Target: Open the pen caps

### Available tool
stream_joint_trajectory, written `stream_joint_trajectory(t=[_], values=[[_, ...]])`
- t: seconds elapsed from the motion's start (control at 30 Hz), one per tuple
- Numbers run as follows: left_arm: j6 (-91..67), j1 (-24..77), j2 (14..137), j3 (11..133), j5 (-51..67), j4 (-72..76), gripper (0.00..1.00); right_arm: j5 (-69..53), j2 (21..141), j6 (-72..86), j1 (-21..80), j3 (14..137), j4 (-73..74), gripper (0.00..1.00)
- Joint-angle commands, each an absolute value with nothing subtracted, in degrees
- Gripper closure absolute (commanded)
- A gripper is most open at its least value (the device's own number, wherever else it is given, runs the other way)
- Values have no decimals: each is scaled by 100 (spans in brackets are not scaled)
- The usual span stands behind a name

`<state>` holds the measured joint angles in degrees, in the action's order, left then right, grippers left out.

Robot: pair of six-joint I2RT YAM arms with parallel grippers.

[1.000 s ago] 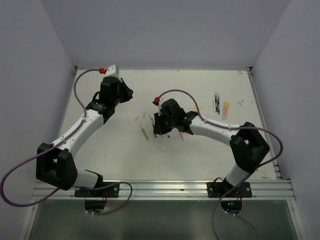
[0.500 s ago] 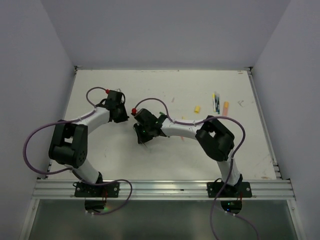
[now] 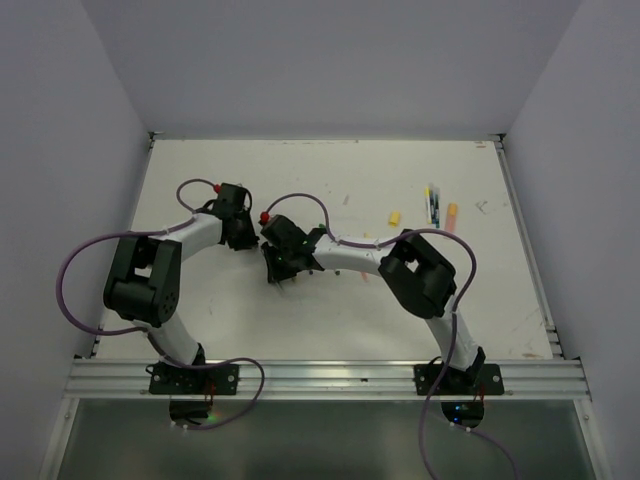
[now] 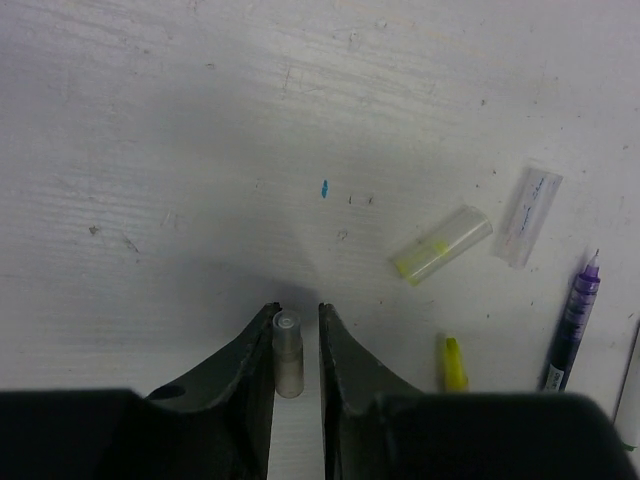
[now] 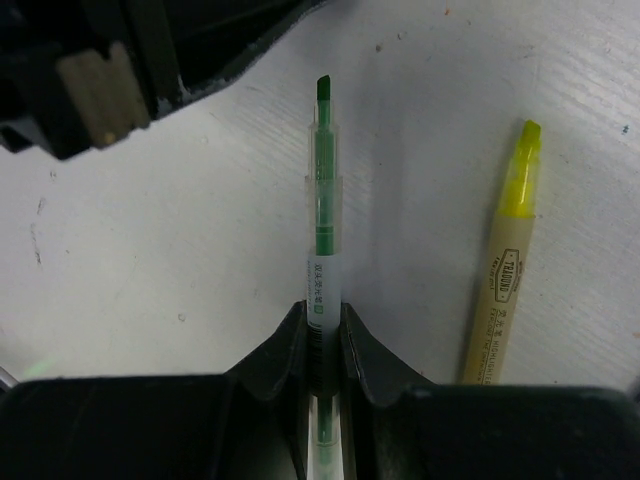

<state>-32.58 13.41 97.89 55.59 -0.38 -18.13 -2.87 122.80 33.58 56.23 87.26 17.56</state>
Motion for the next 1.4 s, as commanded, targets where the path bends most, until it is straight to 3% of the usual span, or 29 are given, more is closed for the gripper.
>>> stream_joint_trajectory(t=[0.0,0.17,0.3,0.83,1.03,1.37], values=[[-3393,1292,9817,5528,35,-1819,74,-141,12533,3515,5625,8842,1802,91],[-3419,1292,9791,5502,26,-1881,67,-88,12595,3612,5616,8833,1828,88],[-3437,1301,9773,5511,26,-1890,54,-27,12612,3656,5616,8842,1889,83],[-3639,1204,9106,5476,-466,-1872,50,228,12630,3744,5607,8894,2021,74],[-3630,1169,8562,5467,-396,-1872,27,141,12262,3569,5607,8938,1951,71],[-3323,1169,7726,5906,-536,-2074,7,975,10909,2892,5292,9158,2609,39]])
